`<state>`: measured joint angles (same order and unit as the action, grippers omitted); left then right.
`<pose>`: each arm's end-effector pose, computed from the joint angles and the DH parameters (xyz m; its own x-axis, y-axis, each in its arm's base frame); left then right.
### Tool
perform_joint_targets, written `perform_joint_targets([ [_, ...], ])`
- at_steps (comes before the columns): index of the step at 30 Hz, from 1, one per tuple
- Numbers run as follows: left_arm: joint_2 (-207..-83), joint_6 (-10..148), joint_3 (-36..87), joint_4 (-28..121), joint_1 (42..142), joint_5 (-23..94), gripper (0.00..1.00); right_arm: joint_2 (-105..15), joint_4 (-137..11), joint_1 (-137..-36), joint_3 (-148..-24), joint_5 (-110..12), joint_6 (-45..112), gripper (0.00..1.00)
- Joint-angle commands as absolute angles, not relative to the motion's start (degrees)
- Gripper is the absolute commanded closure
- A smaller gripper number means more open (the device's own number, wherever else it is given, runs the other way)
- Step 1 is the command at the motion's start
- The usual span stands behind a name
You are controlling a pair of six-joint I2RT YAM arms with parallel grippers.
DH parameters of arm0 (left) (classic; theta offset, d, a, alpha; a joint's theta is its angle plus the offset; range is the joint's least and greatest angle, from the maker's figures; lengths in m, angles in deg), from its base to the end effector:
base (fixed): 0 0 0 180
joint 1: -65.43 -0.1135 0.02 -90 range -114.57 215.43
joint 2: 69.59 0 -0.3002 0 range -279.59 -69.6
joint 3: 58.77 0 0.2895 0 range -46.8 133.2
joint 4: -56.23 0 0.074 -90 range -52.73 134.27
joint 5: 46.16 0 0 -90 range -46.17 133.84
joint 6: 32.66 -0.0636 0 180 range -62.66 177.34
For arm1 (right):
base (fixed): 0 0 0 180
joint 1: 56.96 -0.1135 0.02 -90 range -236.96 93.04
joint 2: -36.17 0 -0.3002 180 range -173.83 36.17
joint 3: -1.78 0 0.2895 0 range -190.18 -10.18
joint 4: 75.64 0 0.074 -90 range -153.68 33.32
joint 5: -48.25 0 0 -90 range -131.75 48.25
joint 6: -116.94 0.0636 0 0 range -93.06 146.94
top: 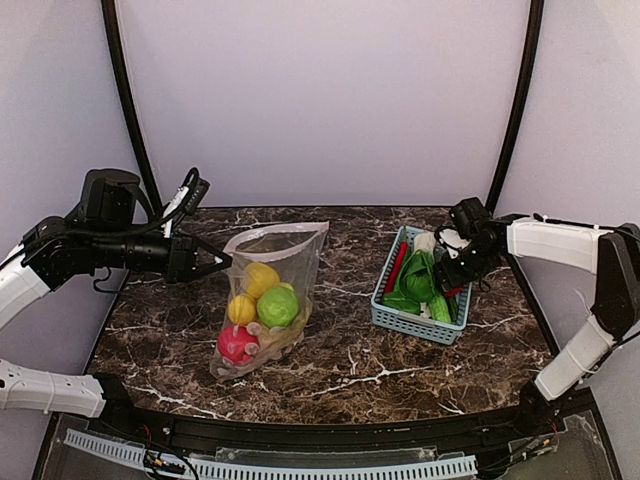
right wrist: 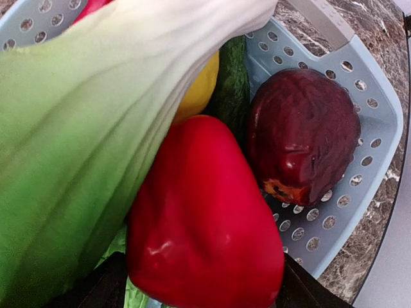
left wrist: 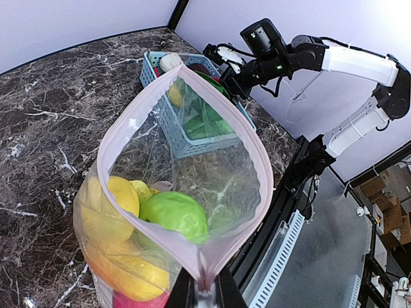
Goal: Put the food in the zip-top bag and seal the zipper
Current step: Pick up the fake vegetable from the bin.
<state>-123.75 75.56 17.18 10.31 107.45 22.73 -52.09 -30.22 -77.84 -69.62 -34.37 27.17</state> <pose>0.1590 -0.1741 0.4098 -0.5601 0.1120 -0.8208 0.7301 0.5349 -0.4252 0.3315 0.1177 0.2083 -0.8283 -0.3117 -0.4656 -0.2943 0.9491 -0.1118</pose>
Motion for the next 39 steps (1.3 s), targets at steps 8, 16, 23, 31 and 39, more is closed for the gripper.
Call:
perform_joint_targets([
  [8,-122.77,74.94,16.86,10.01,107.46,23.14,0.99,-54.46,-31.42,-79.51,-69.57,-26.48,24.01,0.23],
  [16,-122.85,74.97,16.93,10.16,107.52,23.01,0.99,-51.17,-31.77,-79.46,-69.67,-26.54,24.35,0.35],
  [23,-122.63,74.85,17.71,9.61,107.50,23.02,0.99,-43.04,-26.64,-79.47,-70.66,-26.07,26.03,0.40],
  [31,-124.08,73.30,18.33,9.19,107.46,18.48,0.99,-33.59,-19.37,-80.89,-78.61,-34.67,30.15,0.43],
  [39,-125.55,72.42,19.37,8.75,107.53,16.17,0.99,-33.26,-20.40,-92.68,-88.84,-47.26,32.64,0.44],
])
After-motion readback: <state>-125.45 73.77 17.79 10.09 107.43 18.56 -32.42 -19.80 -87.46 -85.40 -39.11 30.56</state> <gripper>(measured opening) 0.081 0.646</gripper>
